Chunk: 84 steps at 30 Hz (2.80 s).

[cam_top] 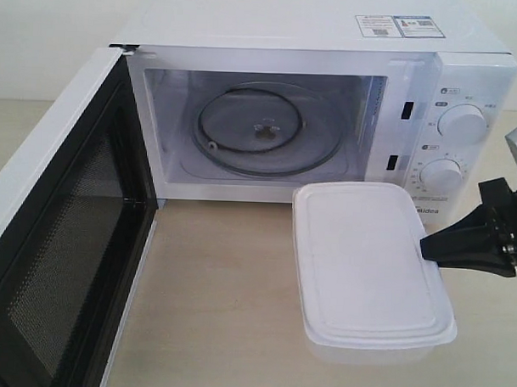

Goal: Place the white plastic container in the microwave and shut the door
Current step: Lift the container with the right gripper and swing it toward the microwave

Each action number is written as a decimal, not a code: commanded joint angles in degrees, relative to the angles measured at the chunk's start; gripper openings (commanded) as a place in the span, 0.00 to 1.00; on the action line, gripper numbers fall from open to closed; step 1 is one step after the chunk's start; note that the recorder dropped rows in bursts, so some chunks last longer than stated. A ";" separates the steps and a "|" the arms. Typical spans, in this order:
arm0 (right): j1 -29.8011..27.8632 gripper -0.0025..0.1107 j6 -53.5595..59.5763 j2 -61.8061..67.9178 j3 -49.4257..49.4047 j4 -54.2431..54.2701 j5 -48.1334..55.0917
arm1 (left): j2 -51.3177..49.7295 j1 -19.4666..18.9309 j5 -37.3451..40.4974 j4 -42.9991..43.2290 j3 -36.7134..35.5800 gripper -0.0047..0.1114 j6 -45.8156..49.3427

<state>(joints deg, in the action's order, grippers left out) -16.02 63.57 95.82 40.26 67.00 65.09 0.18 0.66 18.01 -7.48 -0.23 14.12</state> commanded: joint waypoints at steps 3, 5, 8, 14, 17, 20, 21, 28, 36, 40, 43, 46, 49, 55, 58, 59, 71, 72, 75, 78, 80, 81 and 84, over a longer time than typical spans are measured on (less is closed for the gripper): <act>0.05 0.02 -1.58 -8.15 -4.44 4.68 3.54 | -0.18 -0.09 -0.41 -0.42 0.23 0.08 0.08; 0.05 0.02 -1.58 -11.35 -6.09 5.90 4.33 | -0.18 -0.09 -0.41 -0.42 0.23 0.08 0.08; 0.05 0.02 -3.30 -18.01 -8.93 7.56 4.77 | -0.18 -0.09 -0.41 -0.42 0.23 0.08 0.08; 0.05 0.02 -8.91 -31.78 -11.60 9.25 4.37 | -0.18 -0.09 -0.41 -0.42 0.23 0.08 0.08; 0.05 0.02 -11.19 -36.00 -11.60 9.25 2.11 | -0.18 -0.09 -0.41 -0.42 0.23 0.08 0.08; 0.05 0.02 -14.93 -37.52 -11.60 9.80 -1.62 | -0.18 -0.09 -0.41 -0.42 0.23 0.08 0.08; 0.05 0.02 -16.32 -38.61 -11.60 10.68 -1.87 | -0.18 -0.09 -0.41 -0.42 0.23 0.08 0.08; 0.05 0.02 -27.95 -44.32 -11.60 10.08 -7.11 | -0.18 -0.09 -0.41 -0.42 0.23 0.08 0.08; 5.01 0.02 -40.17 -49.50 -11.60 5.34 -10.92 | -0.18 -0.09 -0.41 -0.42 0.23 0.08 0.08; 11.87 0.02 -47.04 -52.21 -11.60 2.38 -16.90 | -0.18 -0.09 -0.41 -0.42 0.23 0.08 0.08; 17.92 0.02 -54.75 -54.85 -11.60 -4.07 -24.07 | -0.18 -0.09 -0.41 -0.42 0.23 0.08 0.08; 23.68 0.02 -62.35 -56.83 -11.60 -9.27 -30.38 | -0.18 -0.09 -0.41 -0.42 0.23 0.08 0.08; 29.22 0.02 -70.17 -57.36 -11.60 -15.75 -34.96 | -0.18 -0.09 -0.41 -0.42 0.23 0.08 0.08; 39.59 0.02 -84.45 -57.36 -11.60 -29.69 -42.94 | -0.18 -0.09 -0.41 -0.42 0.23 0.08 0.08; 43.66 0.02 -93.13 -57.36 -11.60 -38.26 -46.07 | -0.18 -0.09 -0.41 -0.42 0.23 0.08 0.08; 44.87 0.02 -95.22 -57.25 -12.03 -40.34 -47.05 | -0.18 -0.09 -0.41 -0.42 0.23 0.08 0.08; 49.87 0.02 -103.63 -54.30 -26.72 -42.14 -62.71 | -0.18 -0.09 -0.58 -0.42 0.23 0.08 0.08; 50.73 0.02 -103.80 -54.15 -27.47 -42.14 -64.44 | -0.18 -0.09 -0.58 -0.42 0.23 0.08 0.08; 53.96 0.02 -107.15 -53.84 -29.27 -42.14 -70.73 | -0.18 -0.09 -0.58 -0.42 0.23 0.08 0.08; 56.02 0.02 -108.94 -53.27 -30.90 -42.14 -76.21 | -0.18 -0.09 -0.58 -0.42 0.23 0.08 0.08; 56.53 0.02 -109.58 -51.57 -31.01 -42.14 -76.58 | -0.18 -0.09 -0.58 -0.42 0.23 0.08 0.08; 56.53 0.02 -110.24 -50.37 -31.01 -42.14 -77.05 | -0.18 -0.09 -0.58 -0.42 0.23 0.08 0.08; 56.53 0.02 -114.17 -46.57 -31.01 -44.63 -78.92 | -0.18 -0.09 -0.58 -0.42 0.23 0.08 0.08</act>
<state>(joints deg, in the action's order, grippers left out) 40.44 -47.54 46.64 9.58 24.96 -10.58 0.18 0.66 18.01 -7.48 -0.23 14.12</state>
